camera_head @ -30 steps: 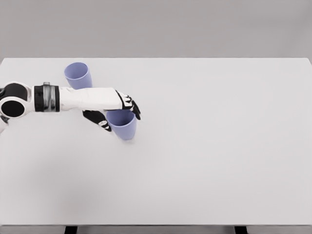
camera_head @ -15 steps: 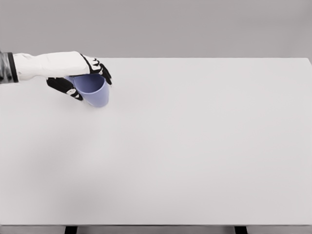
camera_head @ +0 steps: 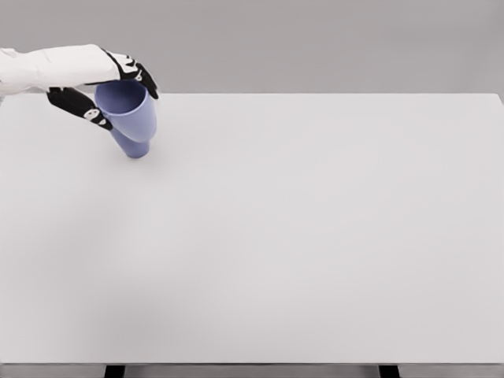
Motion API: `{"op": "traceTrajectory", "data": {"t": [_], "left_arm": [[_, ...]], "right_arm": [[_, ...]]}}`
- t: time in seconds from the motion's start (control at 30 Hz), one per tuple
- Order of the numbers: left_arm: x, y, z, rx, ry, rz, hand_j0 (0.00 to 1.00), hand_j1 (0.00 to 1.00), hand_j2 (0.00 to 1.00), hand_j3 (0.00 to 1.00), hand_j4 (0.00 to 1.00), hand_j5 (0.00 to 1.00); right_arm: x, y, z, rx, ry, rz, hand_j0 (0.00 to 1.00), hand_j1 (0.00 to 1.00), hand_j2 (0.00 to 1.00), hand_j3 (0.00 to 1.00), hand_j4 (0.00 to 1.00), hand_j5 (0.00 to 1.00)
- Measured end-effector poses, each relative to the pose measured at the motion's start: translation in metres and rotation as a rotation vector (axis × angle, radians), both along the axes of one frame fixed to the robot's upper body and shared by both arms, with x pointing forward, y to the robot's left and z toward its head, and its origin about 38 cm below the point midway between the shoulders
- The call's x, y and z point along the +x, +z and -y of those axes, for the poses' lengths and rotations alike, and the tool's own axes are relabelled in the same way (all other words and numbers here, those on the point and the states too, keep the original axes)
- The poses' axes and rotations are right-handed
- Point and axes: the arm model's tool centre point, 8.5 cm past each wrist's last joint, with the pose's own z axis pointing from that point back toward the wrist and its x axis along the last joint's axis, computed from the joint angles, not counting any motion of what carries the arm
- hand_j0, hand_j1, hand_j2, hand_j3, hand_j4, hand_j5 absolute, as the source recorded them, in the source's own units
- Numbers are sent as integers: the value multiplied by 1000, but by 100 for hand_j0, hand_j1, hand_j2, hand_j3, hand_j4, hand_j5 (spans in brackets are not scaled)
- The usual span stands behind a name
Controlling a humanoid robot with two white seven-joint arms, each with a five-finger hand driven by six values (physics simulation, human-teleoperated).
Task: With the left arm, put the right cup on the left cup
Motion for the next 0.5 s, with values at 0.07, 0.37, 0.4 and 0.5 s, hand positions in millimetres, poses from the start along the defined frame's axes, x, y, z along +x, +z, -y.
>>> {"op": "traceTrajectory", "data": {"t": [0.07, 0.37, 0.4, 0.5], "left_arm": [[2, 1, -3, 3, 9, -2, 59, 59, 59, 59, 59, 59], [10, 16, -16, 12, 51, -1, 60, 60, 60, 60, 60, 60], [12, 18, -19, 14, 58, -1, 60, 60, 60, 60, 60, 60], [15, 19, -26, 19, 81, -7, 60, 60, 60, 60, 60, 60]], "right_arm": [[0, 0, 0, 0, 0, 0, 100, 100, 100, 100, 100, 100], [0, 0, 0, 0, 0, 0, 100, 100, 100, 100, 100, 100], [0, 0, 0, 0, 0, 0, 100, 100, 100, 100, 100, 100], [0, 0, 0, 0, 0, 0, 100, 100, 100, 100, 100, 100]]}}
